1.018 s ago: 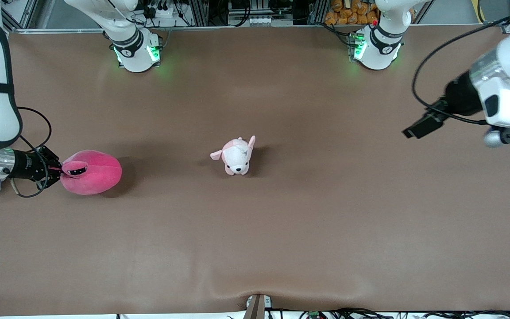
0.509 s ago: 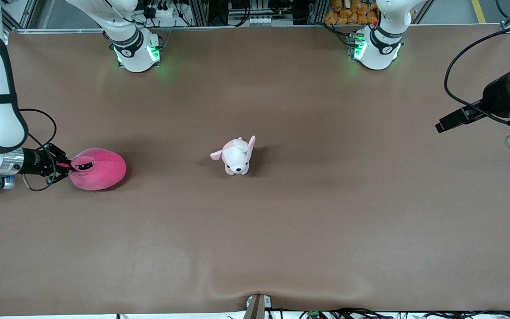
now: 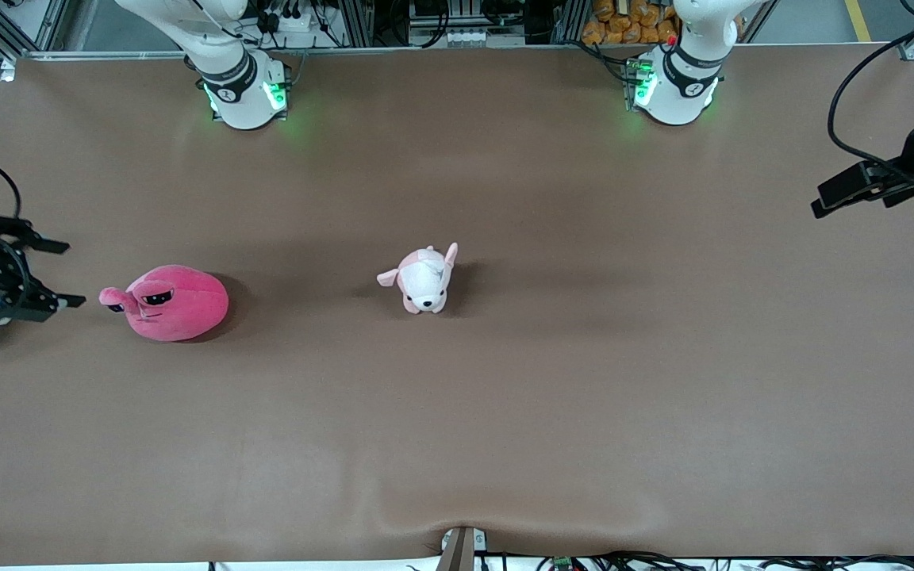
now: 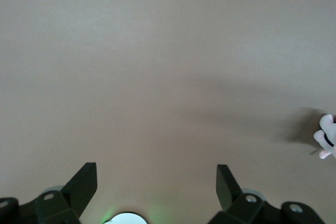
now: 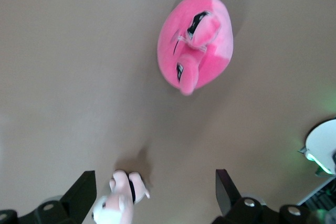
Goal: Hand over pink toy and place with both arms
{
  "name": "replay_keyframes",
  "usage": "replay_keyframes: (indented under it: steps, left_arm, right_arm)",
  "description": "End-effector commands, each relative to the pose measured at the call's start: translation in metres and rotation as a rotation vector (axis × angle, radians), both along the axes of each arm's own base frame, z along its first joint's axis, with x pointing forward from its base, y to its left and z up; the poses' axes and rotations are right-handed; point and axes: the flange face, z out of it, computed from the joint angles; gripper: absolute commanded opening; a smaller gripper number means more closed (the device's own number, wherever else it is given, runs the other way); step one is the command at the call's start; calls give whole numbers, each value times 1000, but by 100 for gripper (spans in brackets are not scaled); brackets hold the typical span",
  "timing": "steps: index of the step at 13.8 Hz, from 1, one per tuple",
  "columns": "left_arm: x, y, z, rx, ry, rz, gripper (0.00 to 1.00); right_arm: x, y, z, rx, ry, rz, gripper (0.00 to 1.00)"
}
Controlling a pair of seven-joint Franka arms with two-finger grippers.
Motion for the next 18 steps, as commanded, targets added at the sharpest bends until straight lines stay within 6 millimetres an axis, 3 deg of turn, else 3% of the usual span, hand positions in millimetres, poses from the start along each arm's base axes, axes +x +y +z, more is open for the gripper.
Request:
replay_keyframes:
  steps: [1, 4, 7, 10, 13, 17, 18]
  left_arm:
    - [-8, 8, 2, 14, 4, -54, 100]
    - [-17, 14, -2, -1, 21, -34, 100]
    - [-34, 5, -2, 6, 29, -33, 100]
    - [-51, 14, -4, 9, 42, -12, 100]
    - [-54, 17, 2, 17, 7, -7, 100]
    - [-72, 12, 3, 8, -11, -26, 100]
    - [-79, 12, 2, 8, -20, -31, 100]
  right_arm:
    - [-6, 32, 48, 6, -16, 95, 100]
    - [-33, 60, 91, -77, -49, 319, 100]
    - [-65, 49, 131, -87, -134, 623, 100]
    - [-91, 57, 157, -112, -176, 862, 100]
    - [-107, 51, 146, -88, -230, 991, 100]
    - [-150, 50, 130, -98, -319, 1119, 100]
    - [-152, 47, 130, -92, -326, 1169, 100]
